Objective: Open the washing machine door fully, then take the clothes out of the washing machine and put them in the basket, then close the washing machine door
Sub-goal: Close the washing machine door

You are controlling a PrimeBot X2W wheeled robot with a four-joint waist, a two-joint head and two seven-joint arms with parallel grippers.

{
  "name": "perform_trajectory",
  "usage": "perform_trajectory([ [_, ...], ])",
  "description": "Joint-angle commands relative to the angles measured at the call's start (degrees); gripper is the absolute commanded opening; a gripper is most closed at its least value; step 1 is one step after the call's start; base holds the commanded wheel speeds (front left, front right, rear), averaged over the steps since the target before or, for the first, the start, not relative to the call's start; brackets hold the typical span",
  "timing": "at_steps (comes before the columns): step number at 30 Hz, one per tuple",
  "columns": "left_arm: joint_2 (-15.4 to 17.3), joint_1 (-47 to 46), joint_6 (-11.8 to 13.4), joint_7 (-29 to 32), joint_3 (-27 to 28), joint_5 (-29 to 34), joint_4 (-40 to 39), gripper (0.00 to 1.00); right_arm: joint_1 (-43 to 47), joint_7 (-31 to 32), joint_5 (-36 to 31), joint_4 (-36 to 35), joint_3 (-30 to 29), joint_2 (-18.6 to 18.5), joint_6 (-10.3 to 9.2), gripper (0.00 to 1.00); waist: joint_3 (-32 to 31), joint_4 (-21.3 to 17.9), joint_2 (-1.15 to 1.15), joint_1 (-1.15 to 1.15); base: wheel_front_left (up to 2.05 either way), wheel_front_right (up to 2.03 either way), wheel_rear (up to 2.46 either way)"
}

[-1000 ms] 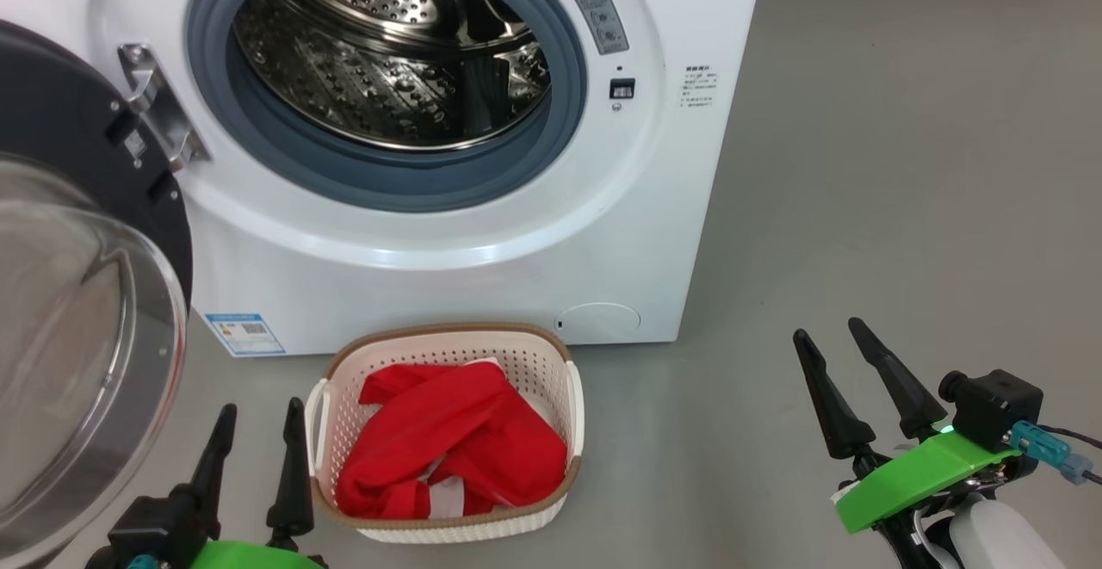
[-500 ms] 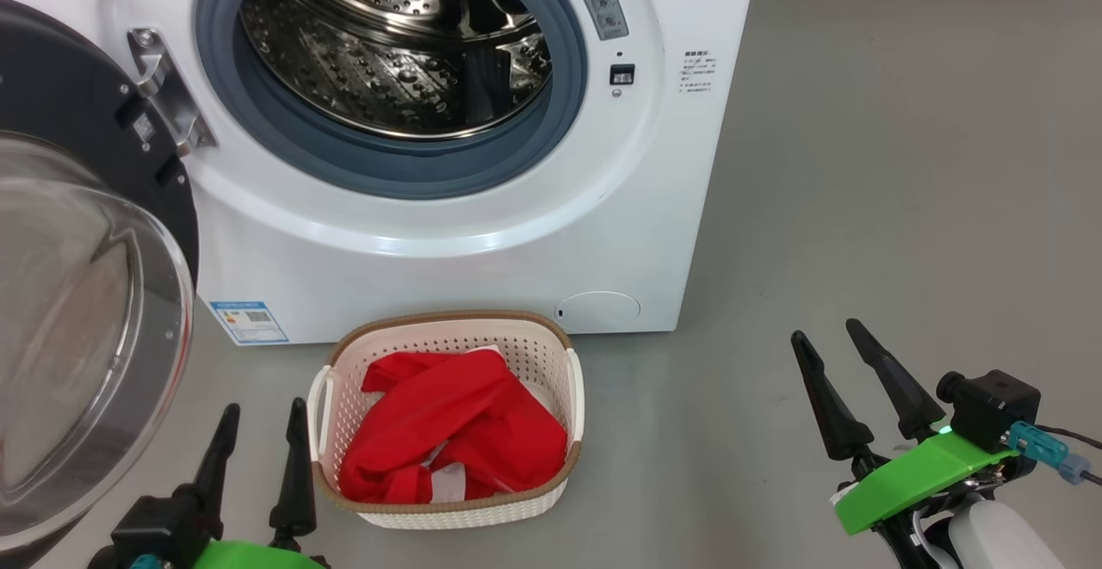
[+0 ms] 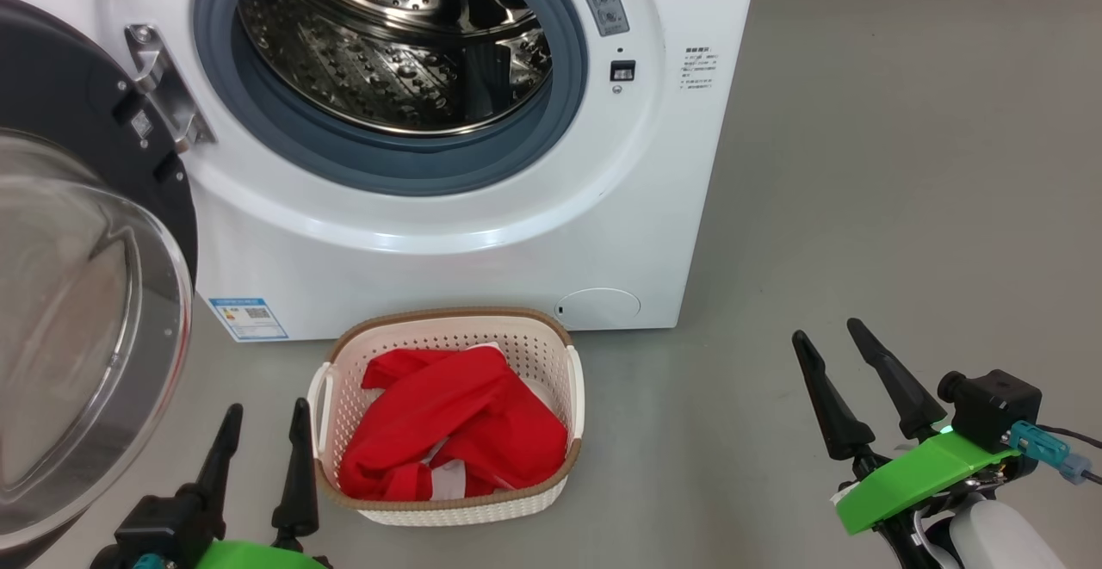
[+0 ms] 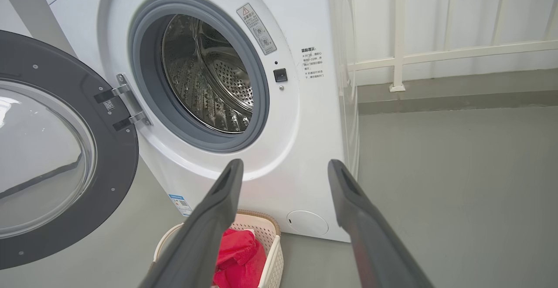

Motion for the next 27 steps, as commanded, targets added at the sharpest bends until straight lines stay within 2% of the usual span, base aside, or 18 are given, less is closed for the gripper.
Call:
perform_trajectory([
  [1,1.12,-2.1,0.34,-0.71,1.67,0.0,-1.09,1.0,-0.3,-0.69,-0.24,-1.24,0.76,-0.53,0.09,1.0,-0.01,0.03,0.0,0.0,0.0,0.0,0.0],
  [17,1.22,-1.93,0.58,-0.71,1.78,-0.12,-0.75,1.0,0.05,-0.69,-0.62,-1.32,0.13,-0.19,0.09,1.0,-0.31,1.53,0.0,0.0,0.0,0.0,0.0],
  [27,1.38,-1.66,1.04,-0.71,1.77,-0.01,-0.4,1.0,0.54,-0.69,-0.76,-1.34,0.24,0.04,0.09,1.0,-0.88,4.92,0.0,0.0,0.0,0.0,0.0],
])
